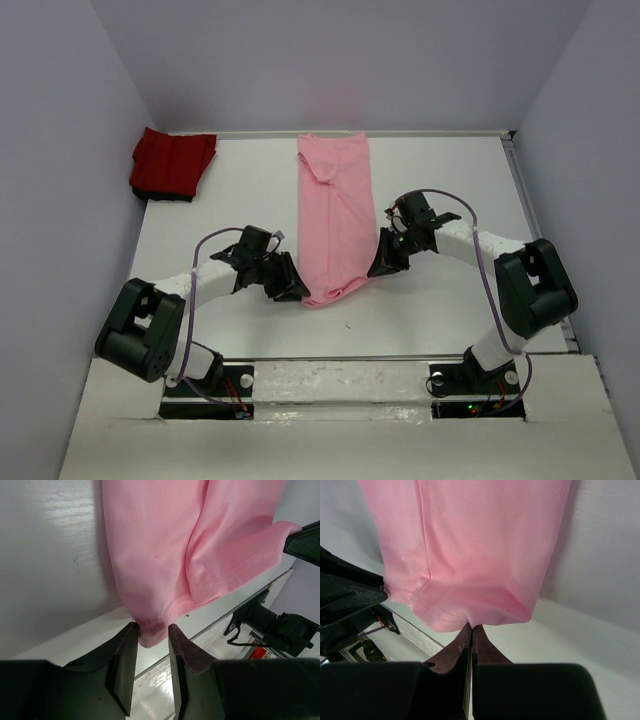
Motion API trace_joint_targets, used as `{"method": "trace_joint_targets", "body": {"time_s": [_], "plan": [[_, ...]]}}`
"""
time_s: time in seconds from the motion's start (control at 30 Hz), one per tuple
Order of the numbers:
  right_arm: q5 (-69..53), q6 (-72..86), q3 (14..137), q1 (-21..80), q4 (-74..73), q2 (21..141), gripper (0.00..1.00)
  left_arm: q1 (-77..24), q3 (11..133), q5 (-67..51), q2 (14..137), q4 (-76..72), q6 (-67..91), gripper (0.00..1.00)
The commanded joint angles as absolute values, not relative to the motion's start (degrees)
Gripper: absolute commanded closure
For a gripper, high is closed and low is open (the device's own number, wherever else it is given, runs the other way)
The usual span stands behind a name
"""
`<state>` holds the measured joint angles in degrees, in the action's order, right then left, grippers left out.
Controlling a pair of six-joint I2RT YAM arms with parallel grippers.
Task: Fold and stack the t-shirts
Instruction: Fold the folded rectangular tshirt in 1/3 of the way
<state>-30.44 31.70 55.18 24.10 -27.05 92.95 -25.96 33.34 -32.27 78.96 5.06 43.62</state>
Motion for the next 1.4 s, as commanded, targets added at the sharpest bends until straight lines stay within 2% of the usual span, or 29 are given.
{"method": "trace_joint_targets", "body": {"time_s": [0.0,0.5,0.63,0.73,0.87,1.13,1.27,1.37], "plan": [[-30.67,31.38,55.9,24.79,-26.54,93.25,1.0,-26.37,32.87,-33.66,78.75,7.2,43.6,0.61],[-30.67,31.2,56.16,24.79,-26.54,93.52,1.0,-26.54,31.64,-32.52,76.46,10.9,42.54,0.61],[-30.76,31.2,55.9,24.79,-26.54,93.34,1.0,-26.46,31.55,-32.52,76.82,10.72,42.63,0.65],[-30.67,31.29,55.81,24.79,-26.54,93.25,1.0,-26.54,31.46,-32.43,76.91,10.46,42.63,0.74],[-30.76,31.2,55.81,24.79,-26.54,93.17,1.0,-26.54,31.55,-32.43,77.26,10.28,42.63,0.75],[-30.94,31.2,55.99,24.79,-26.54,93.34,1.0,-26.63,31.81,-31.47,76.91,10.81,42.8,0.41],[-30.94,31.2,55.81,24.79,-26.54,93.43,1.0,-26.54,31.73,-31.29,76.9,10.9,42.89,0.43],[-30.94,31.11,55.9,24.79,-26.54,93.43,1.0,-26.63,31.55,-31.38,77.34,10.37,42.89,0.54]]}}
